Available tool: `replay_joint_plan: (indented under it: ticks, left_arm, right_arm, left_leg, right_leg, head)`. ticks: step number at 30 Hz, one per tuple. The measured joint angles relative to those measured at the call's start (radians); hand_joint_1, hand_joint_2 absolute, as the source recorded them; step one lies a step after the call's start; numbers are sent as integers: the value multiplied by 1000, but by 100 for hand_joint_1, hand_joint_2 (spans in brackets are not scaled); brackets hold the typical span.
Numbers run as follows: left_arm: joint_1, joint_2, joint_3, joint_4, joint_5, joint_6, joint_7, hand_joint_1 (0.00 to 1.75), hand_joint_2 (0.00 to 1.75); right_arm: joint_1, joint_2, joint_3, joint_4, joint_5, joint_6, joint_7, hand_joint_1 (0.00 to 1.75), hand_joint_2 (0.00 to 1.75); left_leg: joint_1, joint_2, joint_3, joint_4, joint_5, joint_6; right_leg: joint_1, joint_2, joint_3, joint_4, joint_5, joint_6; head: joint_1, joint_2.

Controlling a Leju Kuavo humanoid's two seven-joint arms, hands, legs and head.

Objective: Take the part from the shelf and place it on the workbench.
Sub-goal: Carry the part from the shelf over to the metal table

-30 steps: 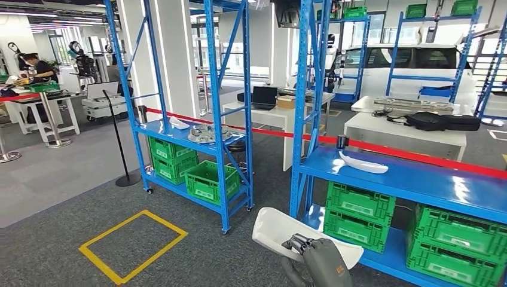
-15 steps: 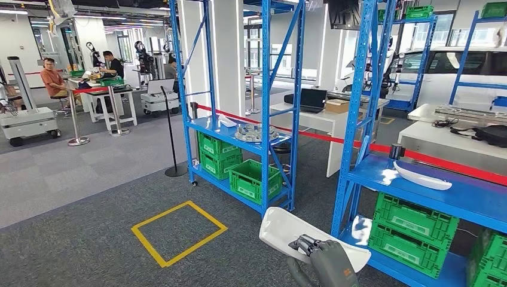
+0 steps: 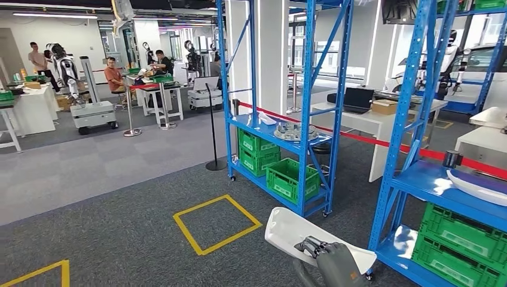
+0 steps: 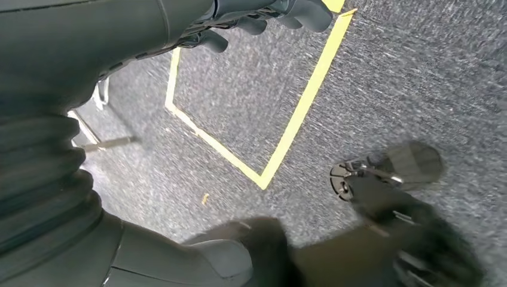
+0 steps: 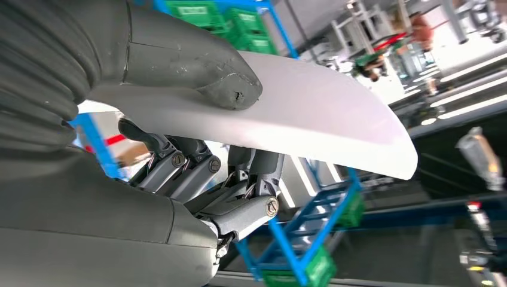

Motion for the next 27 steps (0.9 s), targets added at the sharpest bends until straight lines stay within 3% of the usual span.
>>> replay_joint_plan:
  ticks: [1,3,5,7,9,10,11,12,14,16,18,19,21,22,23,25,26,27]
  left_arm:
    - [0,0,0,0,0,0,-4,0,175]
    - [2,1,0,-1,3,1,-12,0,175]
    - [4,3,2,0,11,3,-17,0,175]
    - [4,7,8,0,22,9,-21,0,175]
    - [7,11,19,0,36,16,-20,0,175]
    - [11,12,26,0,43,19,-18,0,175]
    - [16,13,32,0,50,22,-15,0,175]
    - [22,15,39,0,56,25,-11,0,175]
    - [30,18,51,0,63,30,-4,0,175]
    - [35,21,60,0,64,32,3,0,175]
    - [42,23,67,0,65,32,8,0,175]
    - [48,25,70,0,65,32,10,0,175]
    - [53,26,72,1,61,30,9,0,175]
    - [53,26,72,0,57,29,5,0,175]
    - [53,26,72,0,52,28,1,0,175]
    - [53,26,72,0,41,28,-11,0,175]
    - [54,26,72,0,35,28,-17,0,175]
    - [55,27,72,-1,28,27,-26,0,175]
  right_arm:
    - [-1,-2,-1,2,-3,-5,-7,175,175]
    - [-5,-4,-2,8,-10,-14,-19,175,175]
    - [-13,-4,-2,16,-14,-20,-31,175,175]
    - [-23,-3,-1,27,-18,-23,-40,175,175]
    - [-32,0,0,44,-25,-23,-45,175,175]
    - [-38,4,2,54,-29,-21,-46,175,175]
    - [-48,10,4,63,-32,-19,-46,175,175]
    - [-62,16,8,72,-36,-17,-47,175,175]
    - [-90,28,13,86,-43,-15,-46,175,175]
    - [-107,37,19,96,-47,-15,-42,175,175]
    - [-114,46,25,103,-48,-15,-36,175,175]
    - [-118,51,27,105,-49,-16,-33,175,175]
    - [-123,59,31,107,-49,-19,-29,175,175]
    - [-123,61,32,109,-50,-21,-28,175,175]
    - [-120,60,33,111,-51,-22,-27,175,175]
    - [-111,59,35,115,-54,-25,-27,175,175]
    - [-106,58,36,116,-55,-28,-27,175,175]
    - [-101,56,37,117,-57,-33,-27,175,175]
  left_leg:
    - [-3,3,5,-14,0,7]
    - [-6,-21,2,-17,4,22]
    - [-4,-41,2,-22,10,35]
    - [-1,-61,3,-24,13,44]
    - [-1,-86,2,-23,14,48]
    - [-2,-100,1,-22,14,48]
    - [-2,-115,1,-20,14,47]
    - [-1,-129,2,-17,13,46]
    - [0,-155,-1,-9,10,38]
    - [3,-181,-8,-7,11,23]
    - [9,-206,-16,-14,18,6]
    - [9,-199,-20,-12,18,0]
    - [5,-143,-44,34,-10,-9]
    - [4,-106,-69,89,-40,-11]
    - [4,-83,-101,157,-73,-15]
    - [6,-69,-151,262,-108,-20]
    - [7,-67,-151,264,-99,-22]
    - [8,-61,-129,222,-71,-22]
  right_leg:
    - [2,-8,0,0,-1,5]
    - [1,-22,3,-1,-2,16]
    - [-5,10,-8,26,-23,27]
    - [-10,66,-56,130,-79,33]
    - [-10,89,-122,264,-128,34]
    - [-10,92,-140,294,-127,33]
    - [-10,95,-139,281,-106,31]
    - [-11,101,-119,230,-69,29]
    - [-15,142,-57,90,-8,24]
    - [-15,174,-23,22,5,20]
    - [-11,160,-18,16,5,11]
    - [-10,147,-15,10,9,4]
    - [-12,122,-9,-2,16,-10]
    - [-11,108,-7,-5,16,-14]
    - [-9,94,-6,-6,16,-17]
    - [-7,64,-6,-6,14,-19]
    - [-7,51,-6,-6,13,-19]
    - [-7,39,-5,-6,12,-18]
  head:
    - [1,0]
    - [2,0]
    - [2,0]
    - [4,0]
    - [5,0]
    - [5,0]
    - [5,0]
    - [6,0]
    - [5,0]
    - [5,0]
    - [5,0]
    - [5,0]
    - [2,0]
    - [0,0]
    - [-1,0]
    - [-1,0]
    - [-1,0]
    - [-1,0]
